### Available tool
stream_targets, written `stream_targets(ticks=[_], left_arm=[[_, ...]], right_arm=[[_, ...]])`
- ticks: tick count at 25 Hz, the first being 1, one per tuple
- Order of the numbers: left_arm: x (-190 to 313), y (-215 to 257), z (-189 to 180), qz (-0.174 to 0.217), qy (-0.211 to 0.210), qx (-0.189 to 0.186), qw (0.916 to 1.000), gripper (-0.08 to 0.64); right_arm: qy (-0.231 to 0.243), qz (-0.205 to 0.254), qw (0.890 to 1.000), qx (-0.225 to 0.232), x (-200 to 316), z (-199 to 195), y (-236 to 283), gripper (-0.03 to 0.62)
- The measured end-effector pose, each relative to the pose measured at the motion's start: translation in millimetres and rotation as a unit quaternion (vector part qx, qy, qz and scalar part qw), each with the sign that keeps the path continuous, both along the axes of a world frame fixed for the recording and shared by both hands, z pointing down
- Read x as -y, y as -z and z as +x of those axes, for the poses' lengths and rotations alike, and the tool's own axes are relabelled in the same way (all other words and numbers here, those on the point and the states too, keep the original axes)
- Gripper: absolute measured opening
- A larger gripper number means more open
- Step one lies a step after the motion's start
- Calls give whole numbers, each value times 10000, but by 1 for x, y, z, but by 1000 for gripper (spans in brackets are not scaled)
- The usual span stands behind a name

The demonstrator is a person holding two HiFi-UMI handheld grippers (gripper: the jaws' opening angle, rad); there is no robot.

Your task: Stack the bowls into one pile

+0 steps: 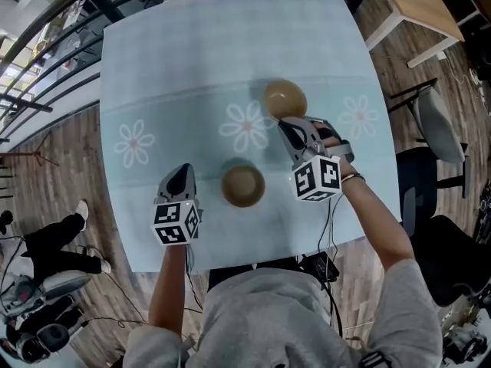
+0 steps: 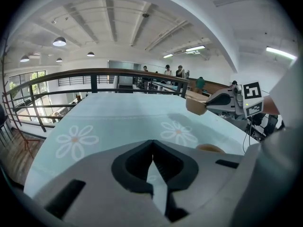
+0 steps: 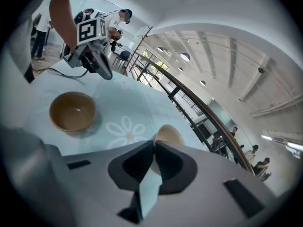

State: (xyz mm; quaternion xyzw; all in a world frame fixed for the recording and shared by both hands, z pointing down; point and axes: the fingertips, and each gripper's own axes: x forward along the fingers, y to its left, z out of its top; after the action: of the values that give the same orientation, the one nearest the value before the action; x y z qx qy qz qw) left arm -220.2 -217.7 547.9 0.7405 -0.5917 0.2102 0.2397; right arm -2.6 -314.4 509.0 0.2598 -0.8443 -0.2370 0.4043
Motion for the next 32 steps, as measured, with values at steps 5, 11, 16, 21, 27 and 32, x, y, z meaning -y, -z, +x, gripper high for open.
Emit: stream_targets(ticks=[5,11,16,21,27,32], left_arm=[[-19,21,12,158,-22,60,9999,20],[-44,35,14,230,78,92,9997,20],[-67,45,18,280,128,139,9994,20],[-83,52,20,374,172,169,9990,20],[-90,63,31,470,178,210,9985,20],[-96,68,36,359,94,244,9990,20]], right_arm=[[679,-180,9973,190,-67,-27,11,34],[1544,-608,9854,373,-139,-54,15,34],[2019,-642,9772,108,-172,-61,6,34],[2406,-528,9686,-338,-200,-69,-15,33],[2804,-240,9561,-817,-222,-71,-33,34],[2692,-609,9578,-799,-229,-72,-51,34]])
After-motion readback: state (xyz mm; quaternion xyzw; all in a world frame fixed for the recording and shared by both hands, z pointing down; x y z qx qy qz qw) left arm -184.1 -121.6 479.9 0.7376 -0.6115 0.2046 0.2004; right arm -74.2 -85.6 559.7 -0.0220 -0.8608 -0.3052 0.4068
